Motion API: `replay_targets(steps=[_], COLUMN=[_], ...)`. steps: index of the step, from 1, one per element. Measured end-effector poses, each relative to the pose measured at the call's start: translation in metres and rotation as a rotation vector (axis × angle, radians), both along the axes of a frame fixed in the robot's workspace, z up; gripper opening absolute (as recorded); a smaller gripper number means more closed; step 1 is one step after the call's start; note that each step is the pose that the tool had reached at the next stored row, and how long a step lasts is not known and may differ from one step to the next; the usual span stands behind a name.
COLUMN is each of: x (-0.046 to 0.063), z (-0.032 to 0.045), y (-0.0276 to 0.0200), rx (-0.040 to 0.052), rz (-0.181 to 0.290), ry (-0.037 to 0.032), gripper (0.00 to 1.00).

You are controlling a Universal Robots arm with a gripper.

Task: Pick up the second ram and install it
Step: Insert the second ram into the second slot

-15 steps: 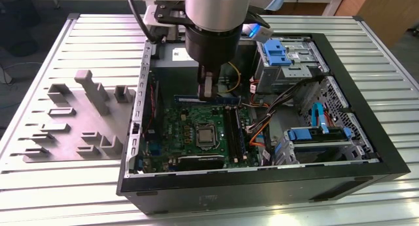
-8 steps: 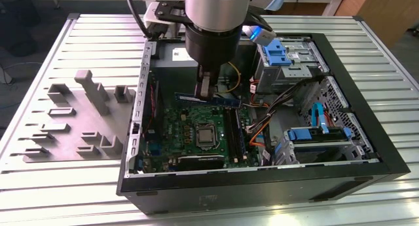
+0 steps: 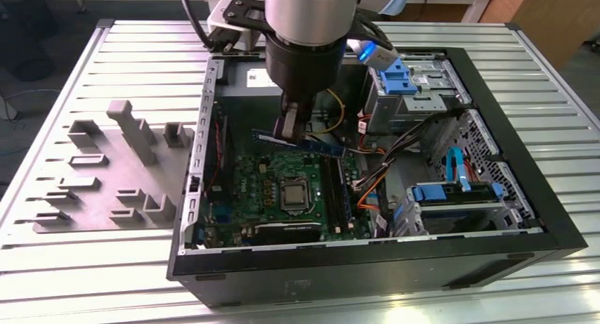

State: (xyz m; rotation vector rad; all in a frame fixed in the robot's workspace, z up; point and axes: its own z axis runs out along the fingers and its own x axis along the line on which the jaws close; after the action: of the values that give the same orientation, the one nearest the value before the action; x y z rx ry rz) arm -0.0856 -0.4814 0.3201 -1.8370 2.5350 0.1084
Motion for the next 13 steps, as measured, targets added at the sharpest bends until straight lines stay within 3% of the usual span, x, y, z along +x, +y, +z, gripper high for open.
replay_targets(steps=[13], x=[0.0000], z=[-0.0003], y=[0.0000], rx=[0.0000], rz=[-0.170], ry=[0.0000], gripper=[0.11])
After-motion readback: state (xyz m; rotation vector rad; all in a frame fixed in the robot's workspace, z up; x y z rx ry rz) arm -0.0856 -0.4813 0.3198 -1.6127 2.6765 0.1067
